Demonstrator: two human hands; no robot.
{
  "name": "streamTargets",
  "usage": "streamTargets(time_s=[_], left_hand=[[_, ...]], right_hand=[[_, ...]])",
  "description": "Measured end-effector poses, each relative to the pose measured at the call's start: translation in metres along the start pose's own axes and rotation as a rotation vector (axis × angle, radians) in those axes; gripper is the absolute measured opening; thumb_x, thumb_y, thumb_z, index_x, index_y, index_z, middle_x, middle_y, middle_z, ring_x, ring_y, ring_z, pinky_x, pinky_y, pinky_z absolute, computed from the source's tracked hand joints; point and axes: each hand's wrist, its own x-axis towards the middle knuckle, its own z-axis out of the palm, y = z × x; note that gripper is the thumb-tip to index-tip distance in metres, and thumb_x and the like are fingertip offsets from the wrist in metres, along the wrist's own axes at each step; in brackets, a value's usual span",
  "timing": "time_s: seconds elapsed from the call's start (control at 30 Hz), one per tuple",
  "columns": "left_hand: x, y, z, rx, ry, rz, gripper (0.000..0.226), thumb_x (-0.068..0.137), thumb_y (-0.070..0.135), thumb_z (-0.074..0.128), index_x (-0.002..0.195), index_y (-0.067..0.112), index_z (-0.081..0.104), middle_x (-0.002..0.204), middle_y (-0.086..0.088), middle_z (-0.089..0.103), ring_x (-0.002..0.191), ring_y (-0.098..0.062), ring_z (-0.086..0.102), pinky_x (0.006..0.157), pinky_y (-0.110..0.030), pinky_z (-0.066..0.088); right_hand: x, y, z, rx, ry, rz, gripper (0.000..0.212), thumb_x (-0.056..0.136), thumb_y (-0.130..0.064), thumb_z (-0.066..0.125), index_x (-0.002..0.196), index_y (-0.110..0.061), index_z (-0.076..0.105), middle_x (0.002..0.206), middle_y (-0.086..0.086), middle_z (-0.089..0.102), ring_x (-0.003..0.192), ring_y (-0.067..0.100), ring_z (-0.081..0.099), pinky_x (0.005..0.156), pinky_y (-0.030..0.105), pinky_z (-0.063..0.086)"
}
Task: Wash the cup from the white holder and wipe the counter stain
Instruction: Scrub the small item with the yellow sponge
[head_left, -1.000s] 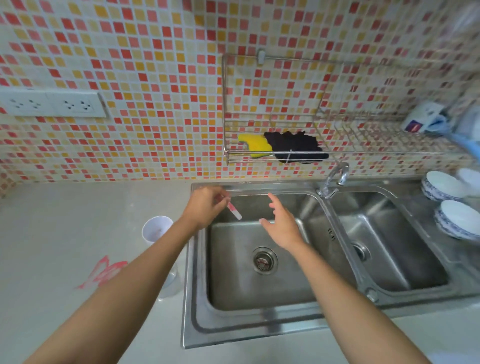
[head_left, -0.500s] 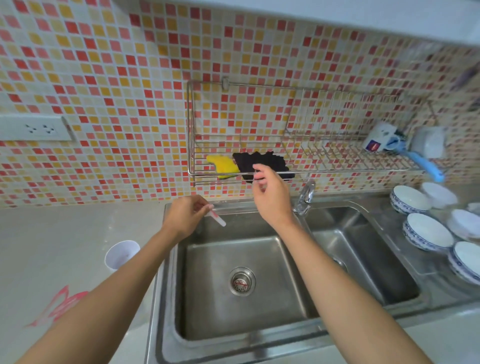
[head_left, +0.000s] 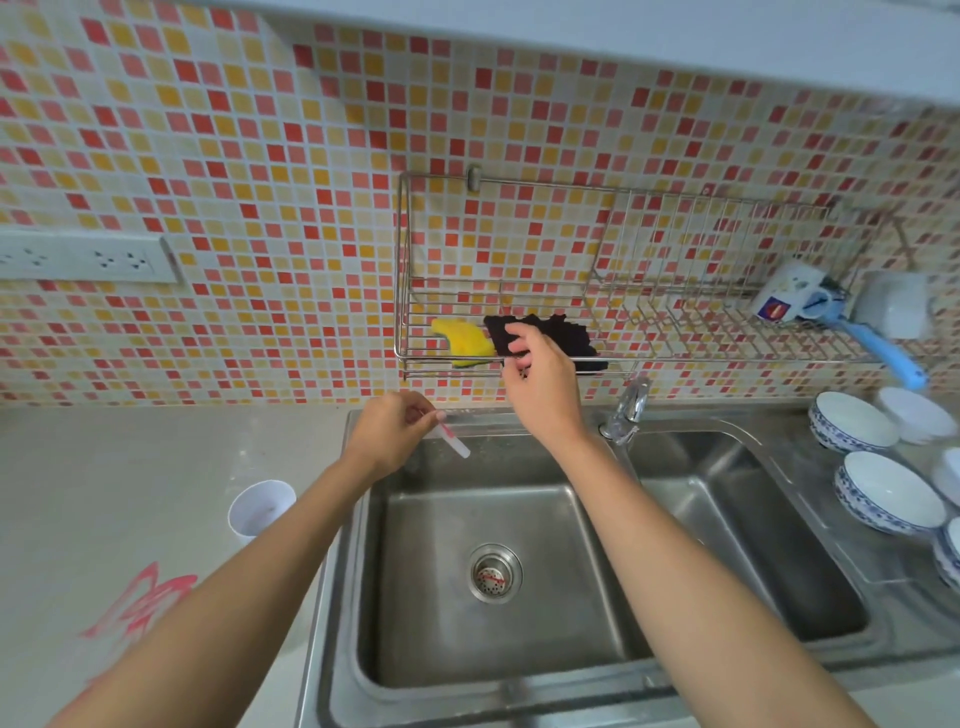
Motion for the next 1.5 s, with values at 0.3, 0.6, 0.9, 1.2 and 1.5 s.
streamTargets(time_s=[0.3,0.6,0.9,1.2,1.5], left_hand=[[0.002,0.000,0.000,-0.013,0.007,-0.005,0.019,0.092,0.030,0.063,0.099,0.014,0.070,0.087,0.004,0.067,0.075,-0.006,0.060,0.062,-0.012,0.043],[0.001,-0.006,0.002,-0.086,0.013,-0.022,0.005,0.089,0.028,0.067,0.092,0.023,0.067,0.084,0.008,0.068,0.079,-0.005,0.064,0.069,-0.016,0.050],[-0.008,-0.022,0.006,-0.276,0.041,-0.095,0.011,0.082,0.026,0.074,0.084,0.016,0.071,0.081,0.005,0.072,0.078,-0.009,0.067,0.064,-0.011,0.048],[0.001,-0.008,0.055,-0.573,0.013,-0.166,0.011,0.083,0.015,0.076,0.084,0.004,0.072,0.082,-0.006,0.075,0.076,-0.012,0.067,0.081,-0.030,0.053],[0.003,0.010,0.090,-0.688,-0.065,-0.196,0.021,0.080,0.027,0.077,0.088,0.008,0.076,0.085,-0.008,0.076,0.082,-0.019,0.069,0.084,-0.035,0.052]], right_hand=[[0.015,-0.006,0.007,-0.010,-0.006,-0.024,0.041,0.090,-0.008,0.057,0.130,-0.018,0.054,0.109,0.000,0.061,0.091,0.017,0.061,0.081,0.038,0.056],[0.094,-0.023,0.044,-0.338,-0.573,0.136,0.046,0.087,-0.035,0.065,0.128,-0.021,0.052,0.133,0.006,0.052,0.118,0.028,0.051,0.087,0.035,0.045],[0.063,-0.031,0.028,-0.003,-0.105,-0.027,0.041,0.090,-0.017,0.059,0.128,-0.029,0.049,0.120,0.002,0.056,0.090,0.009,0.053,0.068,0.019,0.042],[-0.069,0.040,0.010,0.025,-0.120,-0.009,0.049,0.090,-0.018,0.062,0.135,-0.034,0.052,0.109,-0.006,0.048,0.095,0.007,0.052,0.088,0.021,0.044],[-0.083,0.068,0.020,-0.125,-0.126,0.082,0.050,0.091,-0.026,0.057,0.134,-0.049,0.045,0.098,-0.013,0.039,0.077,0.017,0.061,0.069,0.041,0.055]])
